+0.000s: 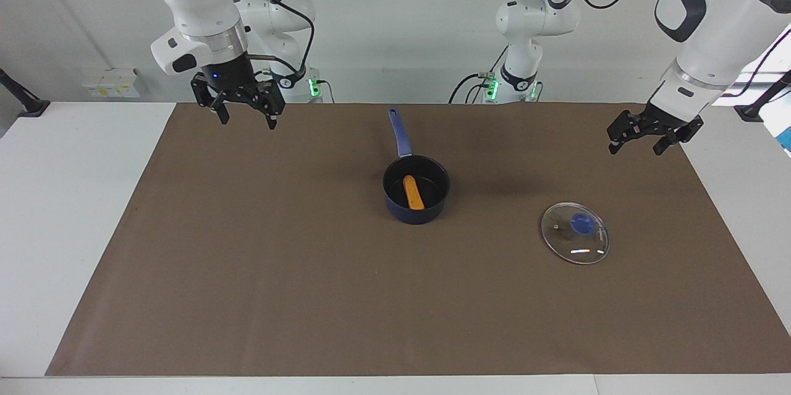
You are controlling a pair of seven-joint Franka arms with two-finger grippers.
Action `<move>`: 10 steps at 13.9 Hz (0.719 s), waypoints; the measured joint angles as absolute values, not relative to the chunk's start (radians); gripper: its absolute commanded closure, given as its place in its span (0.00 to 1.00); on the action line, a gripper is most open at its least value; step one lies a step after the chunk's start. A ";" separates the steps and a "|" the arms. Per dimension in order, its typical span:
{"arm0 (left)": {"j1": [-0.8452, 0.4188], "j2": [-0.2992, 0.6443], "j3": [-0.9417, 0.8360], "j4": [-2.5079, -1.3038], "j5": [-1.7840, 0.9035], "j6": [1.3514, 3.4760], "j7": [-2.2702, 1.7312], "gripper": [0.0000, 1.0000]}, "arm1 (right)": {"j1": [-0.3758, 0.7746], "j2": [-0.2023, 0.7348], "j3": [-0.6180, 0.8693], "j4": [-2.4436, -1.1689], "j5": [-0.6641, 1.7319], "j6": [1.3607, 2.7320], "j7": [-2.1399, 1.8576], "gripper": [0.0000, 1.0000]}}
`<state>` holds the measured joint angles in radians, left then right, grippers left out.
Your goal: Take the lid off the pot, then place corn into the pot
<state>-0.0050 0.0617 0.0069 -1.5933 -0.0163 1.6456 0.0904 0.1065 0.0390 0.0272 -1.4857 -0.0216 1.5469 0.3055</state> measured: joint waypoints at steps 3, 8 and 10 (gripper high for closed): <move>-0.005 0.067 0.002 -1.525 -0.016 1.534 0.090 0.00 | 0.063 0.001 0.022 -1.462 -0.019 1.499 0.305 0.00; -0.009 0.052 -0.013 -1.474 -0.016 1.471 0.091 0.00 | 0.052 -0.098 0.017 -1.529 -0.021 1.499 0.172 0.00; -0.009 0.047 -0.014 -1.483 -0.016 1.472 0.091 0.00 | 0.013 -0.098 0.015 -1.552 -0.021 1.543 0.050 0.00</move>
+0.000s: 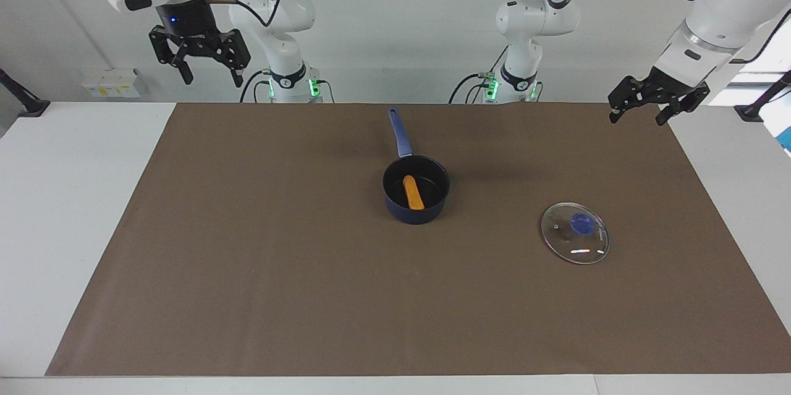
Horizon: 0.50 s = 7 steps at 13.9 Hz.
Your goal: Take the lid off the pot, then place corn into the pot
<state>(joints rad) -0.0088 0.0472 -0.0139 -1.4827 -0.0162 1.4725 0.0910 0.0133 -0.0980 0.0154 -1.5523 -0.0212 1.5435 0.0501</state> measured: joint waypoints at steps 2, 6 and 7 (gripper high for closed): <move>-0.009 0.046 -0.014 -1.488 -0.016 1.473 0.091 0.00 | -0.012 -0.096 0.013 -1.564 -0.021 1.550 0.047 0.00; -0.009 0.045 -0.014 -1.488 -0.016 1.474 0.091 0.00 | 0.012 -0.101 0.036 -1.566 -0.021 1.528 0.132 0.00; -0.009 0.045 -0.013 -1.487 -0.016 1.472 0.091 0.00 | 0.018 -0.104 0.038 -1.566 -0.021 1.527 0.142 0.00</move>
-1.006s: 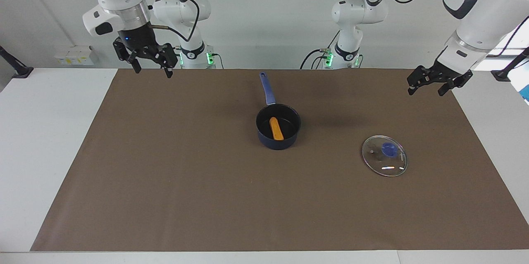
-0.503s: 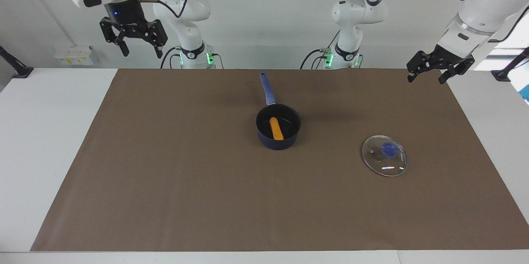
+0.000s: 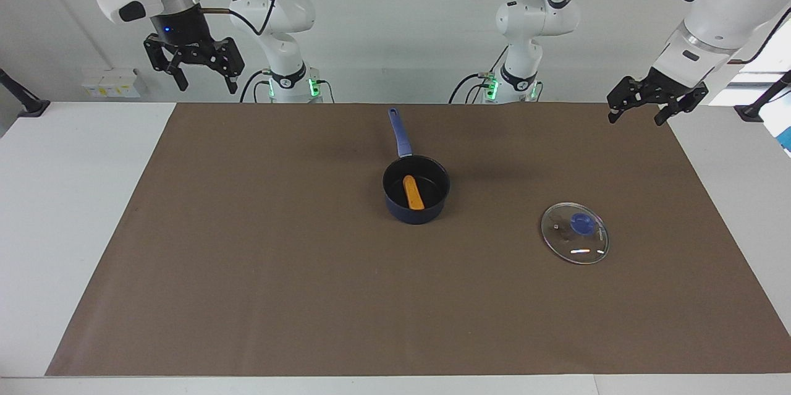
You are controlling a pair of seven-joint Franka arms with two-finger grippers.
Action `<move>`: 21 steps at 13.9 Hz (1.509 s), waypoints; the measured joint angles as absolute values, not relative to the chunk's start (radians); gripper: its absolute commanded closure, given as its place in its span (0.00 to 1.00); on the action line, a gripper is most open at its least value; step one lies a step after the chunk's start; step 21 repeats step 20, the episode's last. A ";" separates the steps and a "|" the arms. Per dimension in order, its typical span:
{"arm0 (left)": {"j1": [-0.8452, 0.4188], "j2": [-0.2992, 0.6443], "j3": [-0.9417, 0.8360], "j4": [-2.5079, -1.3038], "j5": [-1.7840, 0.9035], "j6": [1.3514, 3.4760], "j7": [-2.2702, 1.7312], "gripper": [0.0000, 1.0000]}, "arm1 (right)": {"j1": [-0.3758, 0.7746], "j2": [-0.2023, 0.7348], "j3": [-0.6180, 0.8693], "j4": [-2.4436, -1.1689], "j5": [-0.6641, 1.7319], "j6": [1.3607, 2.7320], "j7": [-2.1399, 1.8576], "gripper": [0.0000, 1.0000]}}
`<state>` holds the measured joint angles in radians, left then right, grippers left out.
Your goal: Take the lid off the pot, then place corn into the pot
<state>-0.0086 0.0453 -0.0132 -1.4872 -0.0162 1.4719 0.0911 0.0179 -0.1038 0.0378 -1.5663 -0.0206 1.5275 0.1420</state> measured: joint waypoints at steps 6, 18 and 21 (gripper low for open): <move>-0.007 0.037 -0.009 -1.446 -0.016 1.420 0.091 0.00 | 0.005 -0.108 -0.007 -1.544 0.026 1.491 0.144 0.00; -0.008 0.036 -0.010 -1.444 -0.016 1.423 0.091 0.00 | 0.000 -0.108 -0.024 -1.542 0.018 1.489 0.003 0.00; -0.008 0.036 -0.010 -1.444 -0.016 1.423 0.091 0.00 | 0.000 -0.108 -0.024 -1.543 0.018 1.488 0.003 0.00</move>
